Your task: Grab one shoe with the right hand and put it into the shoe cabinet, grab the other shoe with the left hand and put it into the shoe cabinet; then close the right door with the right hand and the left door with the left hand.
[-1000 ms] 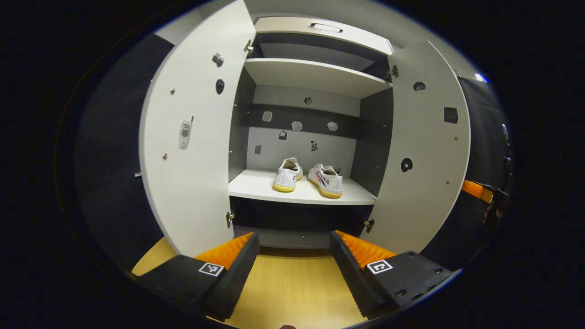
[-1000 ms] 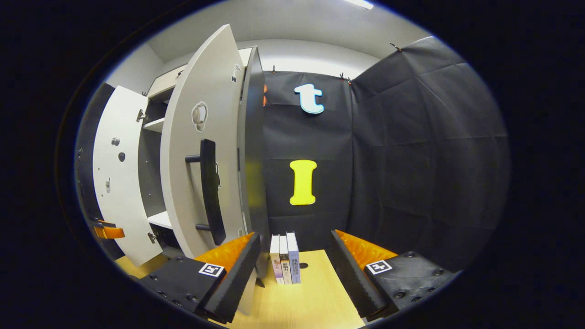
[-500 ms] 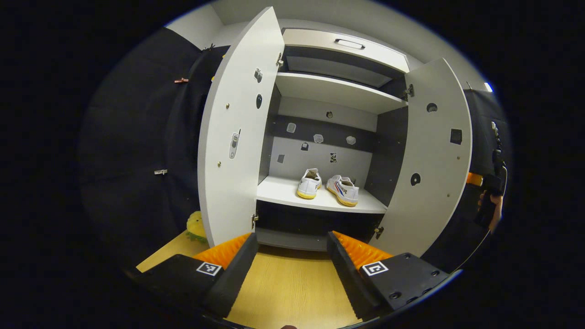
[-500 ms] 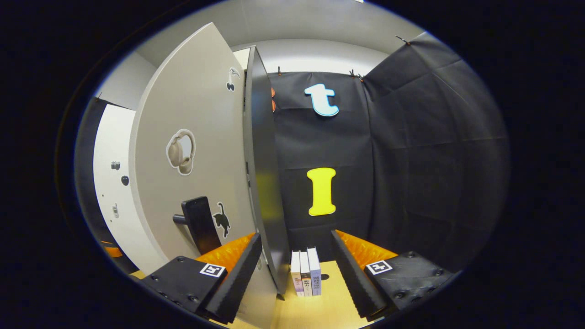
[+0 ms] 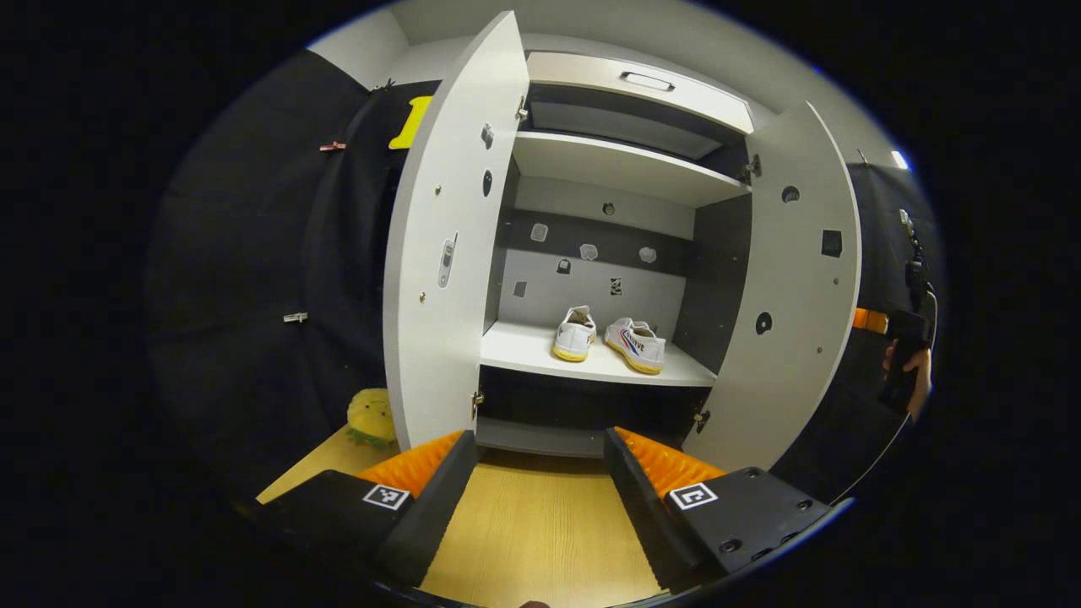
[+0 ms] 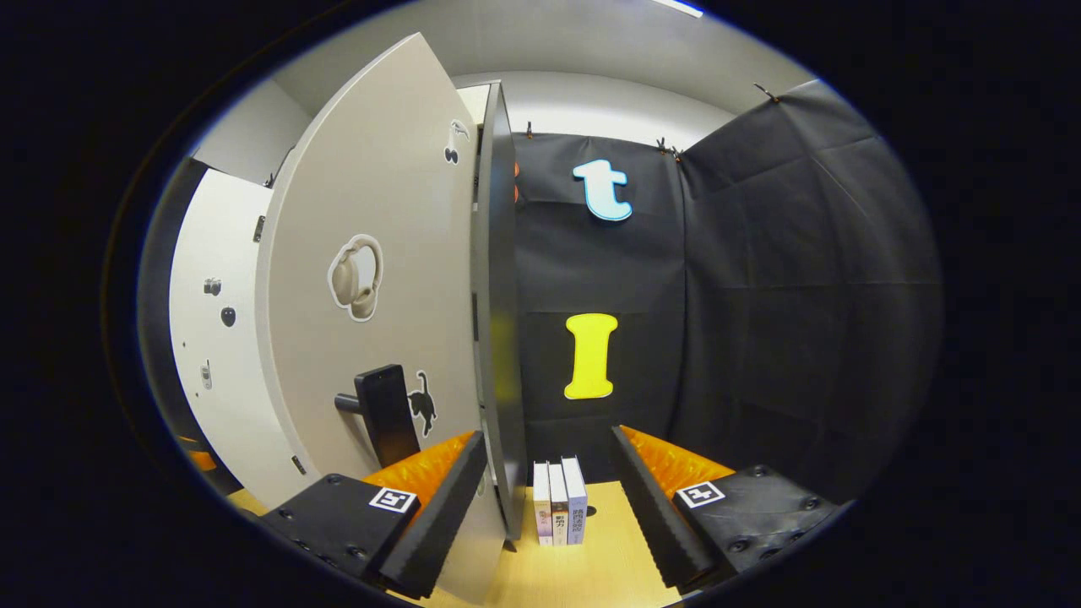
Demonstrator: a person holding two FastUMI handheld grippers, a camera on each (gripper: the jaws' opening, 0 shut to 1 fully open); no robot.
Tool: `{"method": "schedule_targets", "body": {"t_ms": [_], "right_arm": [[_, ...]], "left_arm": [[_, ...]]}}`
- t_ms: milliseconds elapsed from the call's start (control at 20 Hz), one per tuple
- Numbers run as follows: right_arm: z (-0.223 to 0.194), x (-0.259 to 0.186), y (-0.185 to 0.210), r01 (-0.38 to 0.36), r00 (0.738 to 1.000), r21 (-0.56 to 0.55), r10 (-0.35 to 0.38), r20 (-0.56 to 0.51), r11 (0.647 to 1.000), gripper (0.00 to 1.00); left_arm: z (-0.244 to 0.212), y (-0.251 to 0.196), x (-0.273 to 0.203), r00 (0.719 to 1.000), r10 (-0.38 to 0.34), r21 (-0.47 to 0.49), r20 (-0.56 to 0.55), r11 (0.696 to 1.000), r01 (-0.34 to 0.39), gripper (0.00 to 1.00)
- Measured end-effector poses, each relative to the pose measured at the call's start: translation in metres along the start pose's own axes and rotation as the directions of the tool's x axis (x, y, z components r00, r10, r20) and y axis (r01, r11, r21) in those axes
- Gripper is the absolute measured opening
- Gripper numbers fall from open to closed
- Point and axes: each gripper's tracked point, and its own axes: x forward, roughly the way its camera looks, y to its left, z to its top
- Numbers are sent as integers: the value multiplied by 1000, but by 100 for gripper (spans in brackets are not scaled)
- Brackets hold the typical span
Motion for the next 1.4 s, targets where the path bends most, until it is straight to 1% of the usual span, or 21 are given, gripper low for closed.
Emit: {"method": "schedule_targets", "body": {"t_ms": [100, 200, 250, 300, 350, 400, 500, 650, 800, 850, 1000, 1150, 1300, 1400], "right_arm": [[-3, -2, 18, -17, 1000, 14, 17, -10, 1000, 96], [-3, 0, 41, -44, 999, -1, 44, -11, 999, 96], [-4, 2, 53, -56, 998, -14, 56, -13, 998, 100], [-5, 4, 64, -64, 998, -22, 64, -12, 998, 95], [-6, 7, 77, -73, 997, -28, 73, -13, 997, 100], [-7, 10, 90, -82, 997, -31, 81, -13, 996, 96], [-10, 22, 120, -102, 995, -37, 102, -14, 994, 95], [-15, 33, 173, -177, 984, -17, 176, -26, 984, 96], [-13, 17, 204, -216, 976, -37, 216, 5, 976, 98], [-17, 8, 207, -214, 977, -46, 214, 9, 976, 98], [-40, -28, 203, -194, 981, -6, 194, -22, 981, 98], [-80, -63, 179, -128, 987, 8, 128, -95, 992, 98], [-124, -91, 164, -68, 977, 80, 82, -197, 994, 98], [-141, -104, 151, -14, 973, 110, 39, -229, 994, 98]], "left_arm": [[-1, 12, -1, 1000, 11, -14, -1, 1000, -11, 95], [-2, 26, -1, 1000, 15, -24, -9, 1000, -15, 95], [-1, 34, -3, 1000, 20, -27, -10, 999, -21, 95], [0, 43, -4, 1000, 27, -29, -12, 999, -27, 95], [0, 53, -6, 999, 37, -32, -14, 999, -37, 95], [0, 62, -9, 999, 43, -36, -14, 998, -43, 95], [1, 81, -12, 998, 62, -48, -10, 997, -62, 95], [-1, 111, -21, 995, 102, -72, -7, 992, -102, 95], [-4, 144, -28, 989, 148, -104, -4, 984, -147, 95], [-6, 151, -28, 988, 151, -123, -5, 981, -151, 95], [-15, 184, -25, 982, 186, -184, -15, 965, -186, 95], [-16, 208, -19, 980, 200, -206, -16, 958, -199, 95], [8, 231, -7, 976, 218, -152, 23, 965, -212, 95], [31, 238, 2, 976, 211, -91, 57, 974, -206, 95]]}}
